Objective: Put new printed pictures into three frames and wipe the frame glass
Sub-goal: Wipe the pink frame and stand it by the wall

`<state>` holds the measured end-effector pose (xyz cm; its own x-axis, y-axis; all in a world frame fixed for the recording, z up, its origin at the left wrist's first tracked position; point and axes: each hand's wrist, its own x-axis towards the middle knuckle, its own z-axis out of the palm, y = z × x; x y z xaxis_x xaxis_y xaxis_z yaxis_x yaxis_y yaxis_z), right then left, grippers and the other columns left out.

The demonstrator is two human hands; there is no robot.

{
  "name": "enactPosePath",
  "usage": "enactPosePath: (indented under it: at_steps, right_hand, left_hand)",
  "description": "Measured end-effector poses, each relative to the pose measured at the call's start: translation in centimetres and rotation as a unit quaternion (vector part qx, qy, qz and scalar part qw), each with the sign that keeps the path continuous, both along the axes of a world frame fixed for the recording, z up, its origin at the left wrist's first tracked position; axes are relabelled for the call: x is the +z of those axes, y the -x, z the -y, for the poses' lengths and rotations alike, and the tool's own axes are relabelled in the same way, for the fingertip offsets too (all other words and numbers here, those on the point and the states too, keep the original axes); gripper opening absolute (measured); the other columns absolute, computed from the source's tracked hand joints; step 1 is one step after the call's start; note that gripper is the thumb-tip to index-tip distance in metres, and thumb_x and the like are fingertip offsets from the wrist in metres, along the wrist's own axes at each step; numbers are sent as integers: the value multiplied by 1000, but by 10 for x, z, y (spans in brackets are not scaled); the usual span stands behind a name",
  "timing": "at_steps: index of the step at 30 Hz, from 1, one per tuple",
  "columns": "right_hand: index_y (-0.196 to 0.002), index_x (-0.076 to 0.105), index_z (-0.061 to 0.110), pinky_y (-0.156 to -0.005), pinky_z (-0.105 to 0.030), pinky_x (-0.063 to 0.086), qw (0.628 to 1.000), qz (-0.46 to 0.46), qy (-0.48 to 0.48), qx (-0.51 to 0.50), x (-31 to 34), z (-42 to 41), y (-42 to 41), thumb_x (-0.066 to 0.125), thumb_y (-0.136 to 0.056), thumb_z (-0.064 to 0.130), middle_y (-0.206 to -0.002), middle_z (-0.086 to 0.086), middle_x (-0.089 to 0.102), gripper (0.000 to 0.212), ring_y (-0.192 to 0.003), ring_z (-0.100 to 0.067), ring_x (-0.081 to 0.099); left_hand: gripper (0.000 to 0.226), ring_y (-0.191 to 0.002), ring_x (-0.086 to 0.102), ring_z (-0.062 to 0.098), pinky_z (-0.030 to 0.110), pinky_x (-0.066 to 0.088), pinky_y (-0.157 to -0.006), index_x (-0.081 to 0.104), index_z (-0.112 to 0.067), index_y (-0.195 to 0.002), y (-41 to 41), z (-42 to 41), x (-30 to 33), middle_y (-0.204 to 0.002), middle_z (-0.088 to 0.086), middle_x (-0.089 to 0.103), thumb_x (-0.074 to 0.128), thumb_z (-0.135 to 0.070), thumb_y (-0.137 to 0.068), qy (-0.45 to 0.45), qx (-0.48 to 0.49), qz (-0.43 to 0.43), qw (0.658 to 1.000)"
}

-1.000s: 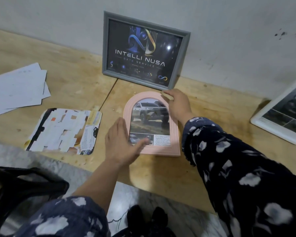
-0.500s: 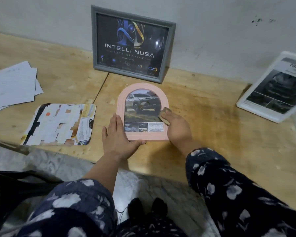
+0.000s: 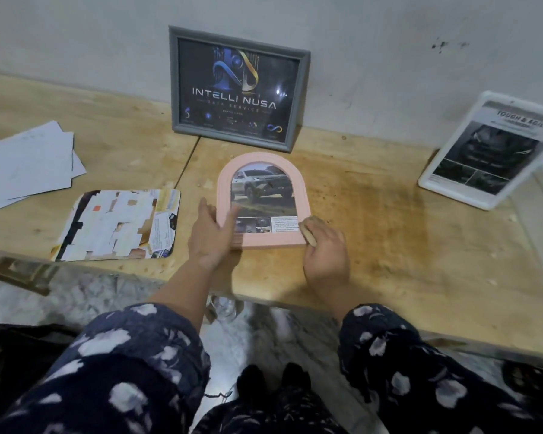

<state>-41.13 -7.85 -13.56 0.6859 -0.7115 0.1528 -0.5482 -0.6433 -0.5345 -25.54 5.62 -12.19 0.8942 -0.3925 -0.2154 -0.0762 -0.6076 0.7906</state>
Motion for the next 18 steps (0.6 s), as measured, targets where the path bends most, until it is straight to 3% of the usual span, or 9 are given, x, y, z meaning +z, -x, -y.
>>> enactPosePath:
  at_steps: [2, 3, 6, 9, 11, 14, 16, 18]
  right_hand:
    - [-135, 52, 15, -112, -36, 31, 997, -67, 5, 38, -7, -10, -4, 42, -80, -5, -148, -6, 42, 60, -135, -28, 37]
    - [-141, 43, 19, -115, -39, 28, 994, -103, 7, 46, -9, -15, -6, 38, -84, -2, -155, -6, 31, 61, -142, -25, 26]
    - [-152, 17, 18, -121, -36, 7, 979, -184, 0, 93, -9, -35, -16, 20, -90, 4, -161, -9, 3, 64, -149, -22, 2]
    - [-153, 5, 15, -121, -33, -2, 960, -232, 29, 153, 0, -58, -34, 23, -92, 1, -161, -10, -7, 65, -148, -23, -6]
    - [-152, 2, 14, -121, -33, 0, 951, -255, 54, 169, 3, -66, -46, 23, -96, 4, -161, -10, -7, 61, -148, -23, -6]
    - [-152, 7, 15, -120, -32, 4, 942, -260, 61, 204, 6, -79, -58, 28, -95, 4, -161, -8, -1, 62, -149, -23, -2]
    - [-150, 24, 14, -119, -30, 10, 949, -185, 47, 250, 8, -85, -63, 34, -92, 0, -159, -9, 17, 61, -148, -22, 12]
    - [-139, 47, 15, -114, -29, 25, 961, -99, 5, 259, 13, -77, -66, 41, -89, -1, -146, -6, 45, 53, -138, -22, 38]
  left_hand:
    - [79, -139, 35, 28, 41, 26, -113, 9, -22, -155, -6, -2, -2, -152, 2, 37, 30, -67, -93, 59, 43, -74, 995]
    - [84, -141, 33, 27, 42, 22, -116, 8, -26, -155, -10, -2, -3, -153, 1, 35, 26, -74, -89, 79, 53, -109, 990]
    - [120, -137, 40, 24, 50, 24, -114, 14, -42, -150, -26, -10, -24, -149, -4, 42, 23, -104, -48, 121, 87, -195, 969]
    - [135, -127, 51, 15, 41, 28, -111, 22, -35, -151, -37, -13, -36, -141, -10, 52, 23, -107, -37, 122, 62, -258, 956]
    - [139, -124, 52, 13, 34, 30, -106, 21, -28, -152, -32, -13, -24, -138, -10, 54, 24, -106, -37, 133, 48, -270, 953]
    - [138, -130, 46, 15, 36, 26, -109, 20, -27, -153, -30, -16, -14, -140, -10, 52, 20, -105, -38, 120, 33, -276, 953]
    - [137, -128, 49, 17, 39, 26, -113, 22, -25, -153, -32, -18, -11, -137, -8, 55, 18, -105, -41, 110, 21, -270, 956]
    - [118, -125, 51, 19, 40, 28, -111, 25, -23, -152, -31, -22, -6, -133, -5, 59, 15, -96, -60, 104, 12, -239, 965]
